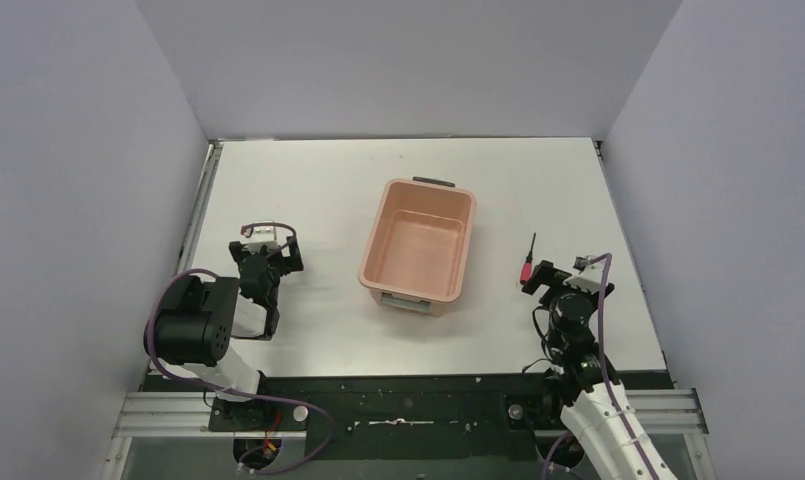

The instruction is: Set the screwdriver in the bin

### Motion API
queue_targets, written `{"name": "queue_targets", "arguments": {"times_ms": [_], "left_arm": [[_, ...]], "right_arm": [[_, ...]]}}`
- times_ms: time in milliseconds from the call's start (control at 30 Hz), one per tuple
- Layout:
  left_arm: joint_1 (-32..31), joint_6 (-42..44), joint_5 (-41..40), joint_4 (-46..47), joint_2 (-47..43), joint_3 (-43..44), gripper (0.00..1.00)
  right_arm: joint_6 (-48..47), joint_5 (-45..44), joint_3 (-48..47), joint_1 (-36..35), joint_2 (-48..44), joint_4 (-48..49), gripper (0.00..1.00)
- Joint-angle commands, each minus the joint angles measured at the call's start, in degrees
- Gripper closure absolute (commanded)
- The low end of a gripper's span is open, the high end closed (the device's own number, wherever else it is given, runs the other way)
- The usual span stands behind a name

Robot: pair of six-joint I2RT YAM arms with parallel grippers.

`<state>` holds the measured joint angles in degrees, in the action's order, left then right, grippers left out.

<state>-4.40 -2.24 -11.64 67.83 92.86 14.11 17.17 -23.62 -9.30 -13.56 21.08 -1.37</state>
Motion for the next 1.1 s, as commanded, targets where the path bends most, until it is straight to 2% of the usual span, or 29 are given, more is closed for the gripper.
{"name": "queue_targets", "arguments": {"times_ms": [0, 133, 300, 367, 400, 467, 567, 767, 867, 933, 1067], "left_arm": [[0.0, 0.5, 0.8, 1.5, -0.5, 0.5, 0.03], [0.0, 0.6, 0.8, 1.4, -0.5, 0.5, 0.03], [0.0, 0.5, 0.7, 1.5, -0.6, 0.5, 0.03], [0.0, 0.6, 0.7, 1.5, -0.5, 0.5, 0.03], [0.0, 0.5, 0.8, 1.5, -0.5, 0.5, 0.03], [0.0, 0.6, 0.8, 1.4, -0.5, 0.5, 0.03], [0.0, 0.5, 0.8, 1.5, -0.6, 0.5, 0.03], [0.0, 0.5, 0.7, 1.5, -0.5, 0.5, 0.03], [0.0, 0.5, 0.7, 1.5, -0.5, 0.5, 0.03], [0.0, 0.5, 0.7, 1.4, -0.6, 0.5, 0.03], [0.0, 0.5, 0.8, 1.5, -0.6, 0.5, 0.03]], "right_arm": [[0.7, 0.0, -3.0, 0.1, 5.0, 4.9, 0.0], [2.5, -1.1, -12.6, 0.5, 14.5, 1.9, 0.0], [5.9, -1.6, -33.1, 4.7, 35.2, -13.6, 0.0], [4.1, 8.2, -41.1, 9.0, 44.6, -20.5, 0.0], [3.0, 15.1, -44.4, 11.3, 49.0, -23.4, 0.02], [1.7, 22.9, -50.5, 13.3, 57.5, -28.9, 0.06], [0.1, 23.2, -53.5, 13.4, 66.1, -31.2, 0.12], [-0.1, 27.4, -51.4, 13.4, 74.4, -26.2, 0.22], [-1.1, 27.3, -50.2, 13.4, 79.0, -25.2, 0.39], [-1.1, 25.6, -49.7, 13.4, 80.8, -25.9, 0.61], [-0.9, 23.8, -50.5, 13.5, 78.8, -28.6, 0.96]]}}
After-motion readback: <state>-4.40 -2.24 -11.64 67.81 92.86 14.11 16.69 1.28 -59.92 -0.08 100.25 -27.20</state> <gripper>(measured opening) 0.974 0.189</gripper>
